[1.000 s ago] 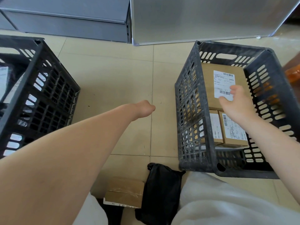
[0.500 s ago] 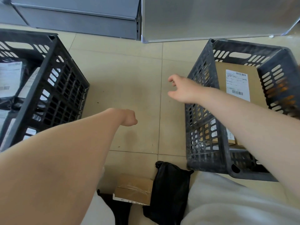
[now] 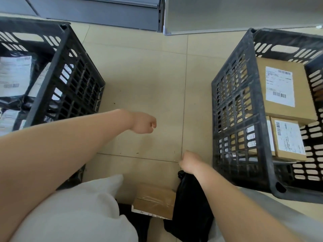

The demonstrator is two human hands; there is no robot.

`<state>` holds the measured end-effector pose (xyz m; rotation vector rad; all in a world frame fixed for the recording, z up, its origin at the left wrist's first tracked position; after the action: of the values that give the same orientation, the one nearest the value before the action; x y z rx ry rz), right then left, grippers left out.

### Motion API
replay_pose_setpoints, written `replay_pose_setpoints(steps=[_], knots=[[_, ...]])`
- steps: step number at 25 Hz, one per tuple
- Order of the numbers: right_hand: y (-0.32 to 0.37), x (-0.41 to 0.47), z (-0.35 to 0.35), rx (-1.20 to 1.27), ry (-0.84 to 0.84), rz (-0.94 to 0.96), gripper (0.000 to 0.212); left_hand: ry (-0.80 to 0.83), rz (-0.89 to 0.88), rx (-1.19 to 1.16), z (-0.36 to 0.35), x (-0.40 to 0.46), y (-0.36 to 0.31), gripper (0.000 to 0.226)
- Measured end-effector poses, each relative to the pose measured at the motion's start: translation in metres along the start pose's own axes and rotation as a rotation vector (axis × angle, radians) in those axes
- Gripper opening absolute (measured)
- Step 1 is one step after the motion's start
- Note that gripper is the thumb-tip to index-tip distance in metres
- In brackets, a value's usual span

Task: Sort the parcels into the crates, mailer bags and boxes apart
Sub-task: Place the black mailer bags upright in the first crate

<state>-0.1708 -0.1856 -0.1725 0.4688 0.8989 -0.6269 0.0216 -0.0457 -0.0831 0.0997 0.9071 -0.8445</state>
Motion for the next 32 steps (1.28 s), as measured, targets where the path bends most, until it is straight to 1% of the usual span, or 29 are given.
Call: replay_pose_setpoints(steps=[1,4,5,8,11,12,14,16,20,23,24,26,30,32], knots=[[-0.006,0.001,-0.006,-0.031,-0.016,-0.018,0.03,0.025,-0.01,-0.018,-0.013,0.0,0.003,0.038],[-0.014,0.002,-0.016,-0.148,-0.026,-0.02,0.041,0.078,-0.017,-0.035,-0.039,0.0,0.014,0.038],[-0.013,0.002,-0.02,-0.183,-0.018,-0.02,0.04,0.098,-0.013,-0.011,-0.044,-0.001,0.017,0.038],[-0.01,0.007,-0.032,-0.234,-0.002,-0.044,0.02,0.159,0.011,0.114,-0.05,-0.003,0.025,0.038],[-0.009,0.004,-0.039,-0.212,-0.03,-0.029,0.028,0.174,0.062,0.161,-0.049,-0.004,0.033,0.039],[-0.011,0.004,-0.04,-0.163,-0.051,-0.009,0.028,0.175,0.07,0.165,-0.05,-0.005,0.034,0.039],[-0.016,0.005,-0.037,-0.02,-0.085,0.014,0.02,0.186,0.075,0.17,-0.051,-0.006,0.034,0.04],[-0.02,0.006,-0.027,0.071,-0.156,-0.007,0.013,0.198,0.078,0.174,-0.052,-0.006,0.032,0.04],[-0.022,0.003,0.001,0.196,-0.322,-0.036,0.02,0.217,0.076,0.108,-0.047,-0.008,0.028,0.042],[-0.013,-0.002,0.021,0.308,-0.472,-0.006,0.018,0.245,0.065,-0.026,-0.046,-0.009,0.022,0.043],[-0.009,-0.004,0.027,0.399,-0.514,-0.002,0.018,0.238,0.064,-0.076,-0.045,-0.009,0.02,0.043],[0.001,-0.006,0.04,0.66,-0.543,0.001,0.018,0.192,0.064,-0.165,-0.043,-0.007,0.017,0.041],[0.015,-0.008,0.064,1.156,-0.496,0.017,0.019,0.119,0.065,-0.382,-0.038,-0.002,0.012,0.037],[0.02,-0.009,0.073,1.28,-0.482,0.042,0.021,0.133,0.08,-0.538,-0.039,-0.001,0.01,0.036]])
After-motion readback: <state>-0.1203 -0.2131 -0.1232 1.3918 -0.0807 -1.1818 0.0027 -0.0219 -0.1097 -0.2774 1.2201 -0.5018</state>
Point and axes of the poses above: each hand's wrist, its own x-axis towards the middle knuckle, its own z-axis out of the back of the hand, y = z × x, the point moved 1 cm from there along x, towards the middle knuckle, and after that the axes turned 1 degree about -z, right-handed, at the moved point
